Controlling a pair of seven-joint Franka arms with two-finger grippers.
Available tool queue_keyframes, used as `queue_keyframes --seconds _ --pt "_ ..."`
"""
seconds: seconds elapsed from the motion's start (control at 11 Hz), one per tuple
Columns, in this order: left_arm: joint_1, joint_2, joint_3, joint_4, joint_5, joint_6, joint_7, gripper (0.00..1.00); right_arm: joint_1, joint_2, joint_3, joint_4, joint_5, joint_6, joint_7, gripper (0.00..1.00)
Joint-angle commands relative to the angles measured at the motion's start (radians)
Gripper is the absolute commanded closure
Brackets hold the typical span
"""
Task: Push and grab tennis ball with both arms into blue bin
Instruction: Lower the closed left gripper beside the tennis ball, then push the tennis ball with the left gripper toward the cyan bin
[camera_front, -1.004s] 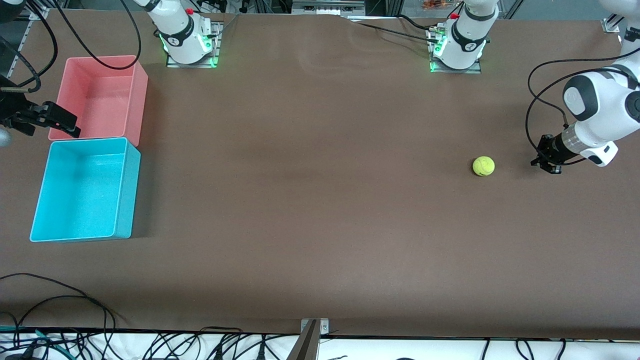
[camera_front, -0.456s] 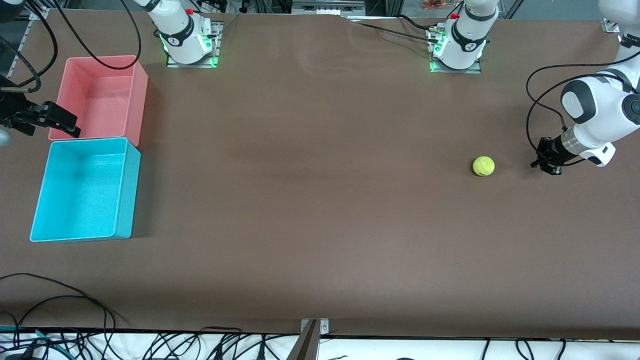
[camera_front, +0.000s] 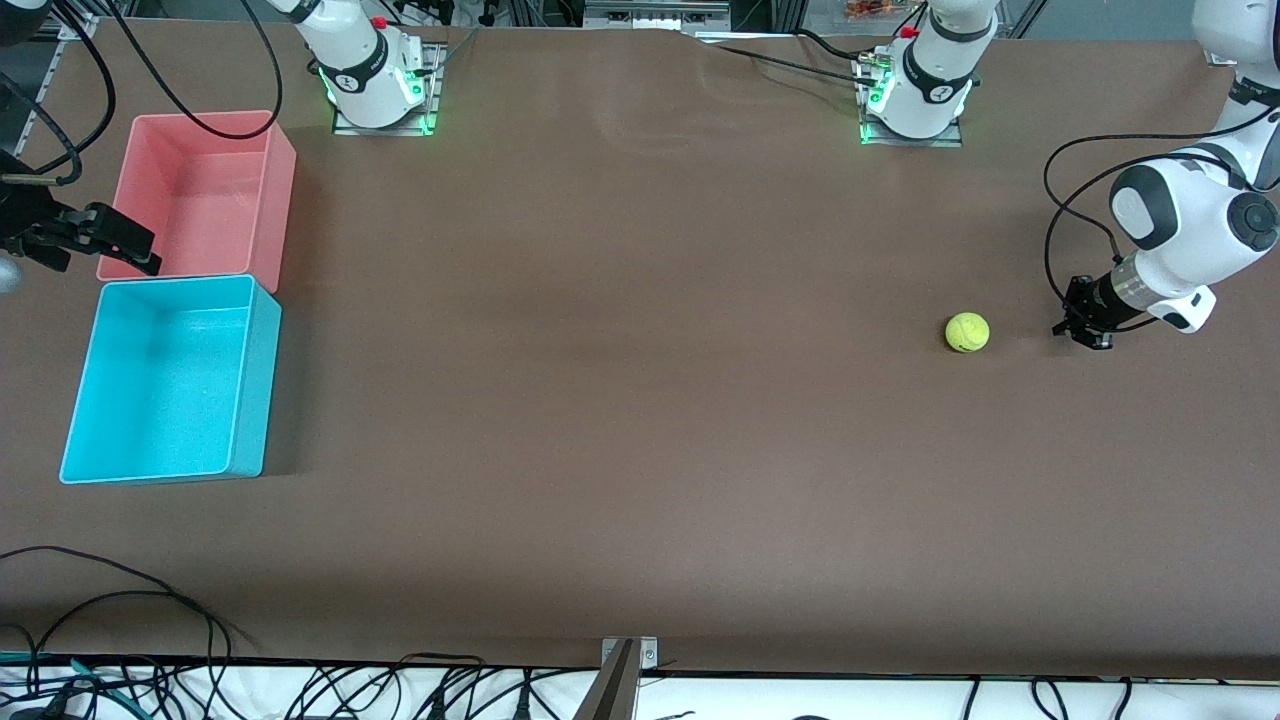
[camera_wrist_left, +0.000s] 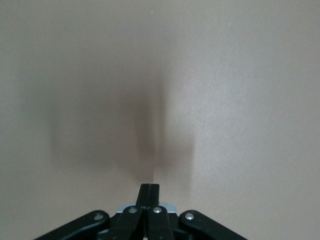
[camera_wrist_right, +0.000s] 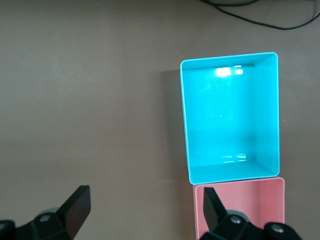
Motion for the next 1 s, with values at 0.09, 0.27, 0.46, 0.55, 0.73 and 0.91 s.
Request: queue_keyframes --seconds 0.09,0.27,0.46,0.55,0.73,0.91 --pt "-0.001 -0.032 -0.142 -0.061 0.005 0.013 -0.196 1.0 -0.005 0.009 0.003 0.022 0.011 -0.005 0.0 0.0" --pt "-0.004 -0.026 -0.269 -0.068 0.005 0.01 -0.369 1.0 -0.003 0.009 0.003 0.022 0.011 -0.005 0.0 0.0" --pt "-0.034 -0.011 -0.44 -0.053 -0.003 0.01 -0.617 1.0 -0.003 0.009 0.003 0.022 0.011 -0.005 0.0 0.0" --pt "-0.092 0.0 -0.475 -0.011 0.0 0.008 -0.745 1.0 -0.005 0.009 0.003 0.022 0.011 -0.005 0.0 0.0" --pt "-0.145 0.003 -0.477 0.068 -0.007 -0.079 -0.803 1.0 -0.005 0.009 0.003 0.022 0.011 -0.005 0.0 0.0" --pt "-0.12 -0.017 -0.475 0.104 0.0 -0.198 -0.786 1.0 -0.005 0.009 0.003 0.022 0.011 -0.005 0.0 0.0"
